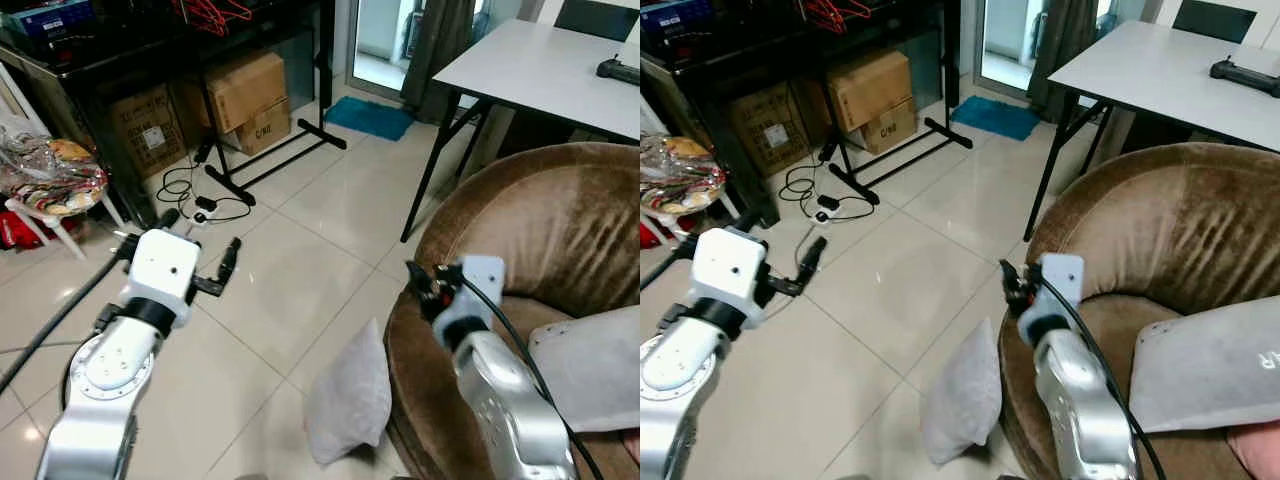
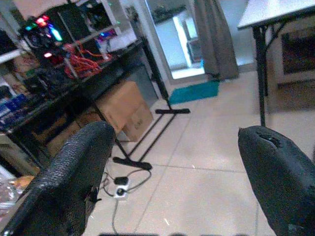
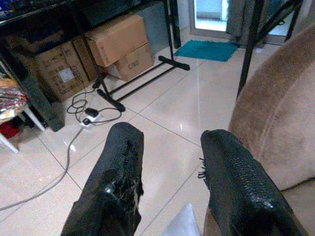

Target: Move the pillow to the sofa from floor

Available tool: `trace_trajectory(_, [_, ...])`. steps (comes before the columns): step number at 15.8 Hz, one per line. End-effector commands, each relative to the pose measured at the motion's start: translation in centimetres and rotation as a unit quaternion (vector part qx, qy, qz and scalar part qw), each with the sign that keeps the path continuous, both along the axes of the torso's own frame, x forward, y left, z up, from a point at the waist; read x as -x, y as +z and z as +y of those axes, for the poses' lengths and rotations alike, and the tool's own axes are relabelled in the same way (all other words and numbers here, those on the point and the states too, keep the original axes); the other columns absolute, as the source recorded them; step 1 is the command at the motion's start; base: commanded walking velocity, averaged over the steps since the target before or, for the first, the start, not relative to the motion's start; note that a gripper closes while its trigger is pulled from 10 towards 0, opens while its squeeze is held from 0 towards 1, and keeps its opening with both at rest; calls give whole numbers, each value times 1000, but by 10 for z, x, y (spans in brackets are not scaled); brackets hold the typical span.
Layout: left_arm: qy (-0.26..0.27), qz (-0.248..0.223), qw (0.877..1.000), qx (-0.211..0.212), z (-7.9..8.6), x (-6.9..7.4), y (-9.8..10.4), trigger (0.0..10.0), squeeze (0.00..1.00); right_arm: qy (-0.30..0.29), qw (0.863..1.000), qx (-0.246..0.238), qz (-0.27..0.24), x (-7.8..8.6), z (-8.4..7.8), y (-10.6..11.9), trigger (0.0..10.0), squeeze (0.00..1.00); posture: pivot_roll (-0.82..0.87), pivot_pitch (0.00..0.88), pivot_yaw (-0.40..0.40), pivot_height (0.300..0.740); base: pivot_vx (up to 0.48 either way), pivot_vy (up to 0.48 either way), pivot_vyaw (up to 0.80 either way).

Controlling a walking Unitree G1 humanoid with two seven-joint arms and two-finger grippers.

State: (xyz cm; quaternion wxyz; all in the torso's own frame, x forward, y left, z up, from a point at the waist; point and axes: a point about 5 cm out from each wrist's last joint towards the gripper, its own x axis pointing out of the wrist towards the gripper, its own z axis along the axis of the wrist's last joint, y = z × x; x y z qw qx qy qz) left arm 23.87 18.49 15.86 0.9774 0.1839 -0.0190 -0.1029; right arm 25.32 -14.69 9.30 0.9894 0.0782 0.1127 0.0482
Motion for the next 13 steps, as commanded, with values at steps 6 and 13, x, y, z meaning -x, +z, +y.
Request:
trace_trajectory(6, [9, -13, 1000, 19, -4, -4, -6, 10000, 0, -13, 998, 66, -20, 19, -33, 42, 10000, 0, -125, 0, 5, 740, 0, 0, 0])
trace_trajectory(13, [32, -19, 999, 14, -3, 2, -11, 10000, 0, -14, 1000, -4, 2, 5, -19, 17, 10000, 0, 0, 0, -67, 740, 0, 0, 0])
